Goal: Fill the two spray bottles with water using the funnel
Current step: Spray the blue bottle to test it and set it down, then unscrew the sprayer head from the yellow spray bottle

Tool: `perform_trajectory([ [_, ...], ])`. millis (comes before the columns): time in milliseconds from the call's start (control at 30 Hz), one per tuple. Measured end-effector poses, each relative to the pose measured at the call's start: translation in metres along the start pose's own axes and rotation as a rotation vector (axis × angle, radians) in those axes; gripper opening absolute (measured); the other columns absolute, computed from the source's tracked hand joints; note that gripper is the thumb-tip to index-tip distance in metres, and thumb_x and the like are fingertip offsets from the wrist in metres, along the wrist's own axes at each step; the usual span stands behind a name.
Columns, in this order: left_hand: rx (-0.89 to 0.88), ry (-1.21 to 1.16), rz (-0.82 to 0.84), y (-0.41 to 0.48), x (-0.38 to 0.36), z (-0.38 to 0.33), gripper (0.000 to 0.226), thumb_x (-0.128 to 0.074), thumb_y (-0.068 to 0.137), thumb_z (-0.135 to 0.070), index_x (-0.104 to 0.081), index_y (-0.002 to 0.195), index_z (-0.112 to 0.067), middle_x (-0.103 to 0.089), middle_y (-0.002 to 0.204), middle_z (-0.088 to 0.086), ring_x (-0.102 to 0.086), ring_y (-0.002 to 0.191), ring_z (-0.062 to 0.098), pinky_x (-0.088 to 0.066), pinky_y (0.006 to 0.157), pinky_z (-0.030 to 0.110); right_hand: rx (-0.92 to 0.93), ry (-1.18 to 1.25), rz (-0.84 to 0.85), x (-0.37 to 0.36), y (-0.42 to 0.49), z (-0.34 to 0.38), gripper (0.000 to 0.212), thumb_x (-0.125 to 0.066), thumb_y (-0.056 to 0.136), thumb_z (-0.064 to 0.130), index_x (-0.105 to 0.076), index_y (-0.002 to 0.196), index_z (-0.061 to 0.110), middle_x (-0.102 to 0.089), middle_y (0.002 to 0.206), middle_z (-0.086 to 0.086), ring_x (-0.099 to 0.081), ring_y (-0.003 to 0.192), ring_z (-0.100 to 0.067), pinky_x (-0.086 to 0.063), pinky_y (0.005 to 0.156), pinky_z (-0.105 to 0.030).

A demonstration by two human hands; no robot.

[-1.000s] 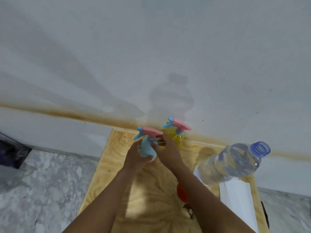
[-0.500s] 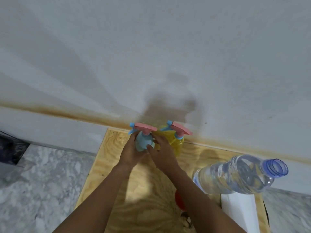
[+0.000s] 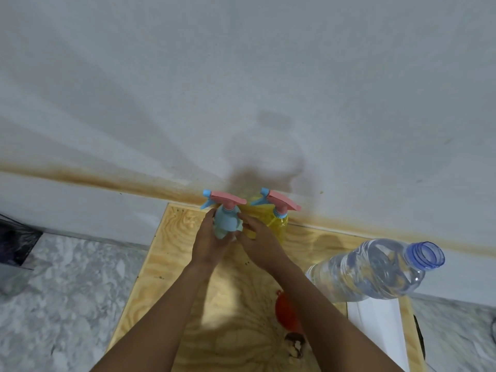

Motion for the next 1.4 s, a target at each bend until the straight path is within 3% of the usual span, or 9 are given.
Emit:
perform_trajectory([
  [100,0.009,0.024,-0.011,0.000,0.004,0.005,0.080,-0.082,0.065,-0.051,-0.051,0.134,-0.026,-0.065,0.124,-0.004,-0.064,0.110,0.008,-0.057,0.080,0.025,0.002,-0.004,-0.066,0.009,-0.008,0.001,0.037,-0.060,0.095,0.021,-0.061,0.132,0.020,-0.066,0.130,0.004,-0.061,0.118,-0.011,-0.049,0.103,-0.034],
  [200,0.032,0.234,-0.140,-0.014,0.006,0.006,0.096,-0.080,0.066,-0.059,-0.039,0.143,-0.019,-0.050,0.132,-0.005,-0.051,0.123,0.015,-0.053,0.086,0.040,-0.061,-0.019,-0.323,0.028,-0.028,-0.009,0.016,-0.060,0.093,0.025,-0.069,0.107,0.026,-0.072,0.098,0.013,-0.066,0.092,-0.006,-0.055,0.087,-0.036],
  [300,0.028,0.390,-0.306,-0.054,-0.006,-0.005,0.067,-0.080,0.074,-0.037,-0.048,0.127,-0.014,-0.050,0.121,0.004,-0.053,0.117,0.027,-0.056,0.079,0.044,-0.148,0.020,-0.608,0.044,-0.053,-0.021,0.009,-0.061,0.090,0.031,-0.059,0.099,0.033,-0.064,0.090,0.015,-0.061,0.084,-0.006,-0.055,0.081,-0.042],
  [367,-0.011,0.353,-0.203,-0.076,-0.028,-0.006,0.063,-0.078,0.079,-0.037,-0.049,0.131,-0.018,-0.051,0.129,0.001,-0.054,0.120,0.023,-0.056,0.085,0.043,-0.168,0.078,-0.702,0.050,-0.057,-0.026,0.024,-0.063,0.090,0.038,-0.052,0.112,0.033,-0.058,0.102,0.016,-0.058,0.093,-0.007,-0.054,0.085,-0.042],
  [533,-0.060,0.320,0.069,-0.061,-0.082,-0.012,0.091,-0.073,0.078,-0.057,-0.034,0.151,-0.019,-0.043,0.153,0.001,-0.040,0.142,0.017,-0.045,0.108,0.040,-0.196,0.101,-0.577,0.062,-0.031,-0.032,0.058,-0.066,0.090,0.046,-0.047,0.140,0.024,-0.054,0.137,0.006,-0.051,0.126,-0.011,-0.045,0.098,-0.032],
  [733,-0.046,0.301,0.100,-0.021,-0.101,-0.041,0.065,-0.055,0.071,-0.060,-0.050,0.124,-0.024,-0.063,0.116,-0.006,-0.061,0.110,0.015,-0.053,0.086,0.033,-0.172,0.063,-0.505,0.070,-0.014,-0.027,0.039,-0.069,0.088,0.043,-0.063,0.123,0.026,-0.067,0.116,0.011,-0.061,0.110,-0.011,-0.044,0.084,-0.026],
  [1000,-0.067,0.208,0.087,-0.047,-0.075,-0.043,0.095,-0.071,0.060,-0.080,-0.050,0.137,-0.029,-0.065,0.128,-0.009,-0.061,0.120,0.009,-0.055,0.094,0.042,-0.055,0.044,-0.614,0.081,-0.063,-0.003,0.044,-0.075,0.080,0.051,-0.067,0.114,0.025,-0.069,0.103,0.017,-0.063,0.100,-0.002,-0.051,0.085,-0.027],
  [1200,-0.225,0.198,0.058,-0.092,-0.047,-0.078,0.072,-0.084,0.066,-0.055,-0.059,0.129,-0.029,-0.068,0.115,-0.015,-0.063,0.109,0.001,-0.055,0.089,0.030,0.076,0.082,-0.611,0.080,-0.103,0.029,0.038,-0.083,0.074,0.044,-0.072,0.107,0.029,-0.066,0.088,0.030,-0.061,0.088,0.017,-0.045,0.077,-0.009],
  [1400,-0.280,0.234,0.066,-0.117,-0.022,-0.108,0.069,-0.089,0.067,-0.044,-0.062,0.127,-0.024,-0.069,0.100,-0.016,-0.063,0.093,-0.003,-0.049,0.076,0.015,0.190,0.104,-0.641,0.079,-0.129,0.057,0.032,-0.082,0.079,0.034,-0.076,0.104,0.016,-0.071,0.092,0.016,-0.065,0.087,0.007,-0.045,0.079,-0.007],
])
Point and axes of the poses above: each hand's wrist, its own y-axis towards the middle knuckle, its own x-axis out of the back of the hand, z = x × y, the point moved 6 cm from there along y, towards the middle knuckle
